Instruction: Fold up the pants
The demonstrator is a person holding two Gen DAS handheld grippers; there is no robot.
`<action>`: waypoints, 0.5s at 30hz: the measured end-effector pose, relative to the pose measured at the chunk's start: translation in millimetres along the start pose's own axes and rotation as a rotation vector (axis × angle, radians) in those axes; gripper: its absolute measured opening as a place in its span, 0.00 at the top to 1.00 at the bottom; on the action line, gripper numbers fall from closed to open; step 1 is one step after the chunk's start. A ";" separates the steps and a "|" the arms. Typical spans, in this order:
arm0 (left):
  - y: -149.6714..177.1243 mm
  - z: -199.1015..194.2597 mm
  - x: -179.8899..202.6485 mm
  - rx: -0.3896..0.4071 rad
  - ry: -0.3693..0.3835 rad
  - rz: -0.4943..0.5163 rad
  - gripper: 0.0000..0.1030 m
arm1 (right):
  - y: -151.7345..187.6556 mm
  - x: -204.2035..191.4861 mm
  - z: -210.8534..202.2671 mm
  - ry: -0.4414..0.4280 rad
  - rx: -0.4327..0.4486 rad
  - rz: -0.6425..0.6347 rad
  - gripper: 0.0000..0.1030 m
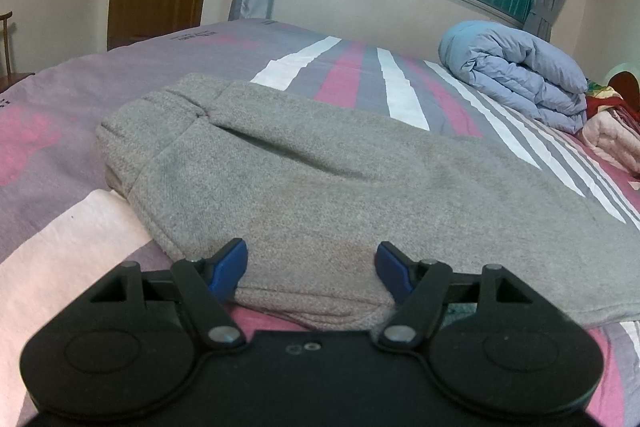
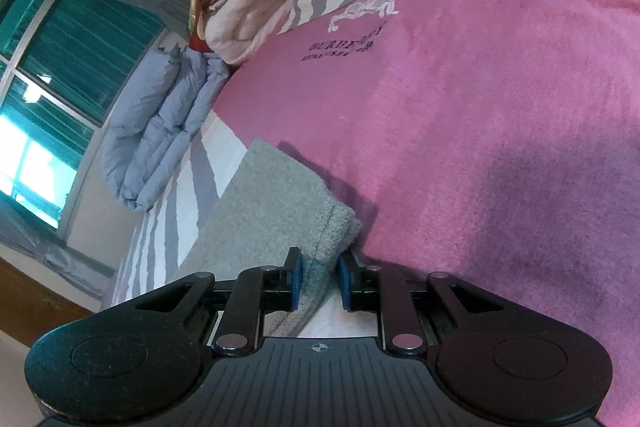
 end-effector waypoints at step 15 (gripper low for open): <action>-9.8 -15.8 -7.4 0.021 0.026 -0.026 0.37 | -0.2 -79.8 -15.7 -0.008 0.090 -0.273 0.86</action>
Point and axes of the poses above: each gripper's, at about its wrist camera, not at the fingertips, and z roughly the way its jaws point, x to its right, y to its underside, the point moved 6 cm from there along z, roughly the way its jaws point, and after that the axes turned 7 degrees about x, right-handed, at the moved point
